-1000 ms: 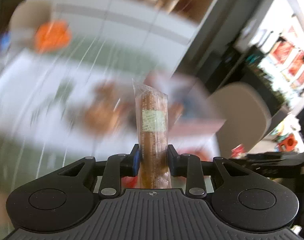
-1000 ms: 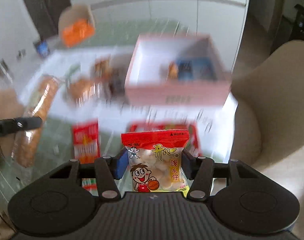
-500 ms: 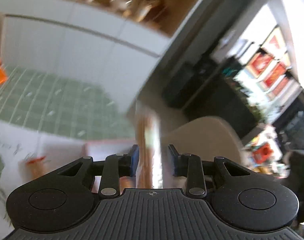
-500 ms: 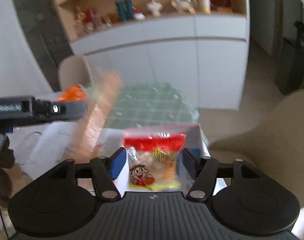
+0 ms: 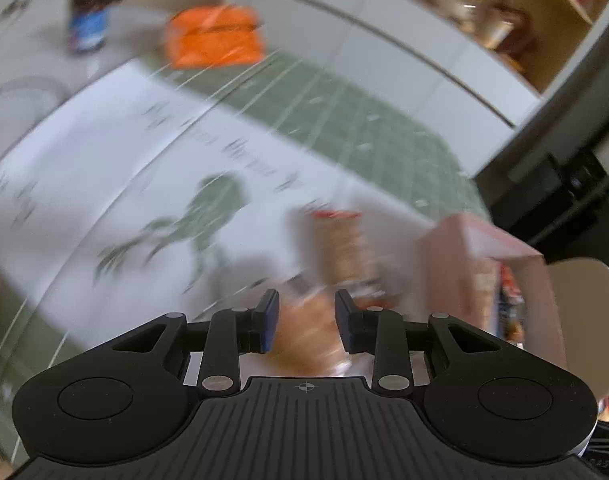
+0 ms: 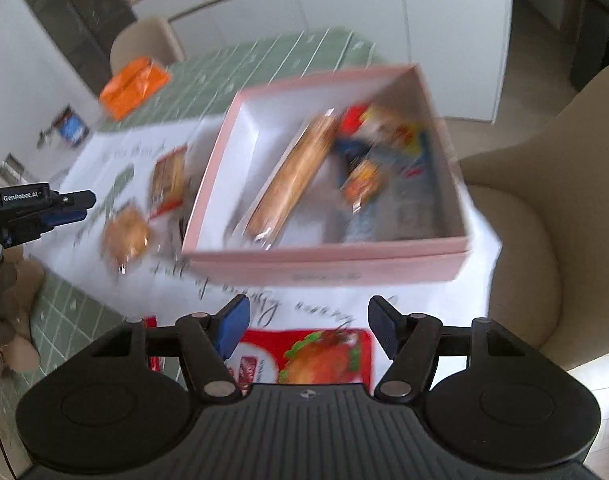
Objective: Organize snacks
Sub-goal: 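Carry the bread stick into the pink box and release it while the right tool carries the yellow bag, then move the open right tool from the box to the red roast duck packet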
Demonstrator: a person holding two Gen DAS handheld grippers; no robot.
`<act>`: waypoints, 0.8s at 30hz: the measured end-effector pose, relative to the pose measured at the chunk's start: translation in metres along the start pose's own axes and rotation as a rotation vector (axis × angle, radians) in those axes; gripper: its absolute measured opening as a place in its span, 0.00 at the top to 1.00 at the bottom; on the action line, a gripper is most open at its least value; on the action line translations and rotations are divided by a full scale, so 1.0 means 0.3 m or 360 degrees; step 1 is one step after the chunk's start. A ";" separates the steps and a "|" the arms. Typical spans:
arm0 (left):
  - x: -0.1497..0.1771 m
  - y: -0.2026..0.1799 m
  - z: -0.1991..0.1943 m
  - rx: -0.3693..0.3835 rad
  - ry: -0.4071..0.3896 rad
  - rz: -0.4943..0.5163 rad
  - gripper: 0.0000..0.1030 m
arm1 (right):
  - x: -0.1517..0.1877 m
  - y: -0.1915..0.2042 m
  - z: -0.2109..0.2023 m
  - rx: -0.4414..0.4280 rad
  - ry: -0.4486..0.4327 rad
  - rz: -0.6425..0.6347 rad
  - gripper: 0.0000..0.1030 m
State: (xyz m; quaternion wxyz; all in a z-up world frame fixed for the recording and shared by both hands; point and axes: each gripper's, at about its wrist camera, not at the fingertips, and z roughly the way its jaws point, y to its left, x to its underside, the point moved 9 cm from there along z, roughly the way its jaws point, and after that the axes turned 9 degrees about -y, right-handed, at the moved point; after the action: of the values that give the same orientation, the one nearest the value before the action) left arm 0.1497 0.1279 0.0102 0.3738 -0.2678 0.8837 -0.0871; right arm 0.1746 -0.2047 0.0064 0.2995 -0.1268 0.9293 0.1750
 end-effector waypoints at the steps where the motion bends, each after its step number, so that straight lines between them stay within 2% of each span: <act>1: 0.010 0.027 0.001 -0.0017 0.0015 -0.0024 0.67 | -0.001 0.012 0.022 0.0008 0.0001 -0.0017 0.36; 3: 0.033 0.061 -0.017 -0.0020 0.0042 -0.0023 0.67 | -0.027 0.033 0.060 0.0036 -0.0028 -0.0063 0.36; 4: 0.040 0.067 -0.019 -0.0015 0.0055 -0.0015 0.67 | -0.046 0.042 0.079 0.0061 -0.0038 -0.0078 0.31; 7: 0.073 0.053 -0.050 0.0049 0.0090 0.0042 0.67 | -0.073 0.062 0.138 0.0128 -0.0030 -0.0152 0.31; 9: 0.119 0.024 -0.063 0.0103 0.0149 0.0092 0.67 | -0.042 0.056 0.145 0.0193 -0.0003 -0.0219 0.31; 11: 0.179 -0.006 -0.080 0.0134 0.0217 0.0141 0.67 | 0.008 0.047 0.127 0.0200 0.0032 -0.0215 0.31; 15: 0.335 -0.074 -0.126 0.0215 0.0329 0.0303 0.67 | 0.132 0.001 0.058 0.0233 0.0093 -0.0068 0.31; 19: 0.458 -0.093 -0.155 0.0230 0.0395 0.0435 0.67 | 0.231 0.025 0.015 0.0163 0.0112 0.0136 0.28; 22: 0.495 -0.088 -0.161 0.0160 0.0368 0.0562 0.67 | 0.286 0.128 0.016 -0.0049 0.0202 0.0217 0.28; 24: 0.493 -0.094 -0.175 0.0157 0.0338 0.0557 0.67 | 0.295 0.182 0.010 -0.0102 0.0213 0.0188 0.29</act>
State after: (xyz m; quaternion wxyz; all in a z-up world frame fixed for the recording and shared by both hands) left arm 0.0389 0.0220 -0.0336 0.3005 -0.0809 0.9459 -0.0918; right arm 0.0876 -0.1655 -0.0354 0.2217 -0.0927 0.9470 0.2131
